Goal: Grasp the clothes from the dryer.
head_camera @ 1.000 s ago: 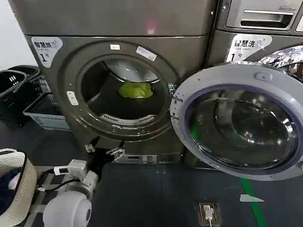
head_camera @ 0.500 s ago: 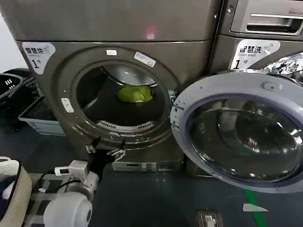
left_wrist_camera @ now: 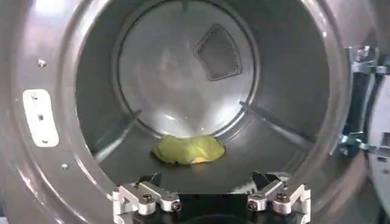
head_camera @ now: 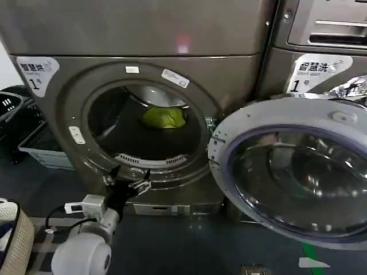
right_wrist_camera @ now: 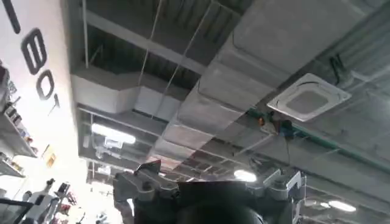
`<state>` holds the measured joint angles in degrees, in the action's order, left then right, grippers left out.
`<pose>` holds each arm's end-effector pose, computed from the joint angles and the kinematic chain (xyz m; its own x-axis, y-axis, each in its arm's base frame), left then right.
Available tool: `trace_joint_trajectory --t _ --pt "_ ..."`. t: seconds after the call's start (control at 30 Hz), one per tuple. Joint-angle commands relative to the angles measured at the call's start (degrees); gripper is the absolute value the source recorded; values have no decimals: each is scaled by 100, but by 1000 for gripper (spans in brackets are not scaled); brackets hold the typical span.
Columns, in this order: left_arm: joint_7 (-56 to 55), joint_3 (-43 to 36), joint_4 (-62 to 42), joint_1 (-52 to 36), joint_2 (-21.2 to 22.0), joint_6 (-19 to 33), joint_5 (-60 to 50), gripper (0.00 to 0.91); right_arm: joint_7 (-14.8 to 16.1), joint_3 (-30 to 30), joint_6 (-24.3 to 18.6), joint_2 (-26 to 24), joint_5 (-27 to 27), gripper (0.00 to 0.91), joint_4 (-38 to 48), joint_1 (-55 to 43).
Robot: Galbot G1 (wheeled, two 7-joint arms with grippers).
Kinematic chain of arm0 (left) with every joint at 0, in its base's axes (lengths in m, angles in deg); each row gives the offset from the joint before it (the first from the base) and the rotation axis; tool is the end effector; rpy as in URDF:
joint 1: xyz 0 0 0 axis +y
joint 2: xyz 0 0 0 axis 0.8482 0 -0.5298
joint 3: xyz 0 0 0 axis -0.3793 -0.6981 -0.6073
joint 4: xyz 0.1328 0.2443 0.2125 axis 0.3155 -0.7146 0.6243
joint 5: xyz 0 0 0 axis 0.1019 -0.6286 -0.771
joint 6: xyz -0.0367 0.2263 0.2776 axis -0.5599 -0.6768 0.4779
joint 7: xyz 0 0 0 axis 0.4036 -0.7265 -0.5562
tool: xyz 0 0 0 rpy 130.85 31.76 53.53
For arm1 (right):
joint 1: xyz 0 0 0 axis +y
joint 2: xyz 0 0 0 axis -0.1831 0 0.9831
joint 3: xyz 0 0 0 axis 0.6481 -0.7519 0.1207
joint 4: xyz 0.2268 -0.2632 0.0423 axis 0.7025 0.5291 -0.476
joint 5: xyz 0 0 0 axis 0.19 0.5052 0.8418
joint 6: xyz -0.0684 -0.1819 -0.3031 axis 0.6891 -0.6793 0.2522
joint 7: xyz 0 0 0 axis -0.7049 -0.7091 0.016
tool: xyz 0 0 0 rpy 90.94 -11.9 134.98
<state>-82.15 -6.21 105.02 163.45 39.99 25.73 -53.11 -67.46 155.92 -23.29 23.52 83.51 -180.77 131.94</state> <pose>0.2203 -0.0043 -0.1616 -0.9674 0.1073 0.2294 0.1221 0.9912 0.0510 -0.2159 -0.4033 -0.0203 0.2407 0.7300 -0.6397 0.8880 -0.4317 -0.1585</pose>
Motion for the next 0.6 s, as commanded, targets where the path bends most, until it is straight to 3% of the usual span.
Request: trace_joint_trajectory --t 0.03,0.6 --pt "-4 -7 4 23 -13 -281 2 907 -1 -4 0 3 6 907 10 -6" --pt "-12 -28 -50 -12 -3 -281 -5 907 0 -25 -18 57 21 907 38 -36"
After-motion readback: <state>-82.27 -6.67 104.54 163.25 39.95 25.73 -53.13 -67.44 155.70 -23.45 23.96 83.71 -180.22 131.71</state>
